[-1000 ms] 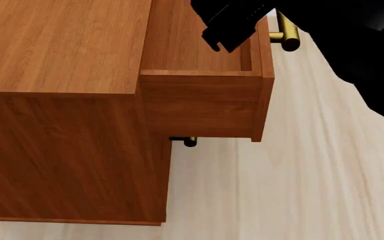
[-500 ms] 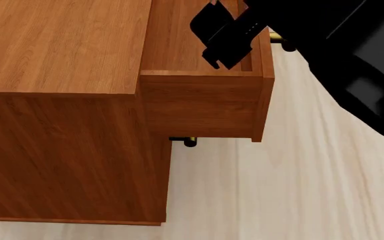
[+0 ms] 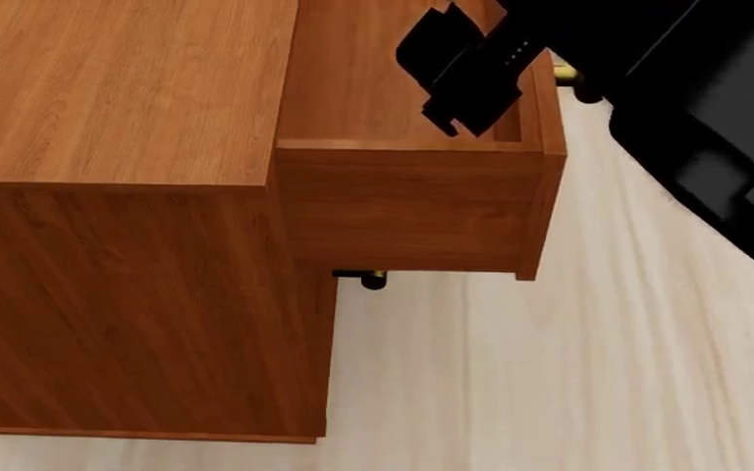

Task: Close the bottom drawer of the cabinet and open the top drawer.

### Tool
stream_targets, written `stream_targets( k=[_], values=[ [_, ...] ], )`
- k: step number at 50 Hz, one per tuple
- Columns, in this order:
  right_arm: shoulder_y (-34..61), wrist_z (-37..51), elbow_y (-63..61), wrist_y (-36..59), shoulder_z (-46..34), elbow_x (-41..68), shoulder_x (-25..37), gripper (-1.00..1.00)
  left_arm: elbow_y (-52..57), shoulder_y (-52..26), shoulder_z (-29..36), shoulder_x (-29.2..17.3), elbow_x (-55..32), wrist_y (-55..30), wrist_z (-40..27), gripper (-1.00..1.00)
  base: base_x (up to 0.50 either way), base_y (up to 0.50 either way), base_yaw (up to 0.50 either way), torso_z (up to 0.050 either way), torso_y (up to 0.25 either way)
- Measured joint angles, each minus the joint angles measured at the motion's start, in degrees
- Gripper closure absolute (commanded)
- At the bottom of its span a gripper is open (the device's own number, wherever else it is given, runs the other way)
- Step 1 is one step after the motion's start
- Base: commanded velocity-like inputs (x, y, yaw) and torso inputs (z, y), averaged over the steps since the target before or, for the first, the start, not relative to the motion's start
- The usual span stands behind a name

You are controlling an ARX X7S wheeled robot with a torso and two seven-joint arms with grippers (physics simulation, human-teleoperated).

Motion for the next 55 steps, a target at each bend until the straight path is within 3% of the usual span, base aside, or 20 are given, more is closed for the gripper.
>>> stream_targets(
  k=[26,55],
  values=[
    [4.41,-2.48,-0.72,2.09,-6.48,-2.57,2.81,-1.0,-0.49,0.81,-0.01,-0.25,0.36,1.22,0.19,-1.0,0.0,0.0,0.0,0.0,-0.008],
    [3.03,-2.25,-2.53,5.43,-11.64,-9.09,7.05,-1.0,-0.76,-0.4,0.38,-0.37,-0.22,1.25,-0.22,-1.0,0.0,0.0,0.0,0.0,-0.004]
  ],
)
